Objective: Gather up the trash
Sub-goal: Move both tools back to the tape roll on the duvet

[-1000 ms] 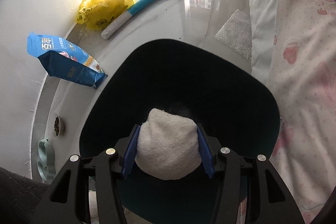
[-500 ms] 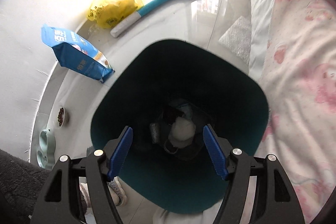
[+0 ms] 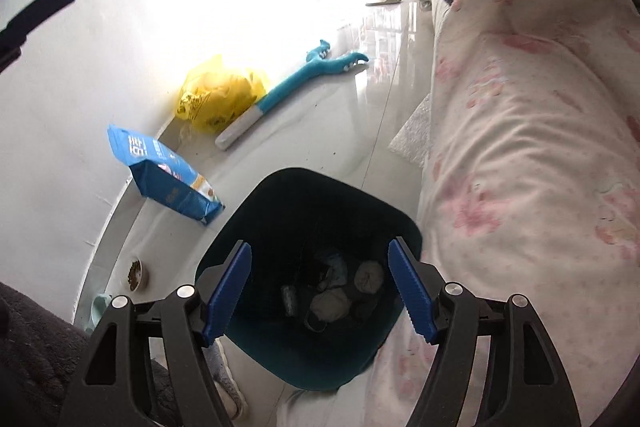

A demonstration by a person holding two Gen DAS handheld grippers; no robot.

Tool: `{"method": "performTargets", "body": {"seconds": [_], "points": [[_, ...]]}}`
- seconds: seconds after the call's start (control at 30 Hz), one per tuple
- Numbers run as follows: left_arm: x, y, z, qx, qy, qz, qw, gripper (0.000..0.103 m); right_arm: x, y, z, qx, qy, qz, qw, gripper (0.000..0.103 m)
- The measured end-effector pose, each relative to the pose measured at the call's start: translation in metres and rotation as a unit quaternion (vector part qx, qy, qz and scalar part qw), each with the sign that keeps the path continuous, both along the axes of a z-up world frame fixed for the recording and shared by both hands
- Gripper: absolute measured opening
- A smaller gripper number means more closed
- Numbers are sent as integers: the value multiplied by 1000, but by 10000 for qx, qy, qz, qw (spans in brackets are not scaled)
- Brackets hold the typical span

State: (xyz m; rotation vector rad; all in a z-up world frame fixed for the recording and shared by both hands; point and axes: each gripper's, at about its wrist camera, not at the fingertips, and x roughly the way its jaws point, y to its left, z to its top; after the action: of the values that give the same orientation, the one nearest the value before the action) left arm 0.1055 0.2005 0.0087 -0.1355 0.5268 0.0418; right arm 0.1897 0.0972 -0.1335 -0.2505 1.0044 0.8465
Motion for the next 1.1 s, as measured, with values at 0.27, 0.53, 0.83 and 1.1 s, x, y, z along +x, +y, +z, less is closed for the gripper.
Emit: {"method": "performTargets", "body": {"seconds": [0.27, 0.53, 0.83, 1.1], "points": [[20, -19, -5, -60, 95, -66, 9999, 91, 21, -40, 32, 316, -348, -231, 9986, 73], [40, -47, -10, -44, 172, -289, 9994, 91, 36, -82, 50, 275, -688, -392, 9965, 73], [58, -75, -21, -13, 275, -533, 9982, 91, 53, -139, 60, 354, -898, -745, 9925, 73], [73, -101, -27, 1, 351, -744, 9966, 91, 62, -184, 70, 344, -1202, -884, 9882, 76]]}}
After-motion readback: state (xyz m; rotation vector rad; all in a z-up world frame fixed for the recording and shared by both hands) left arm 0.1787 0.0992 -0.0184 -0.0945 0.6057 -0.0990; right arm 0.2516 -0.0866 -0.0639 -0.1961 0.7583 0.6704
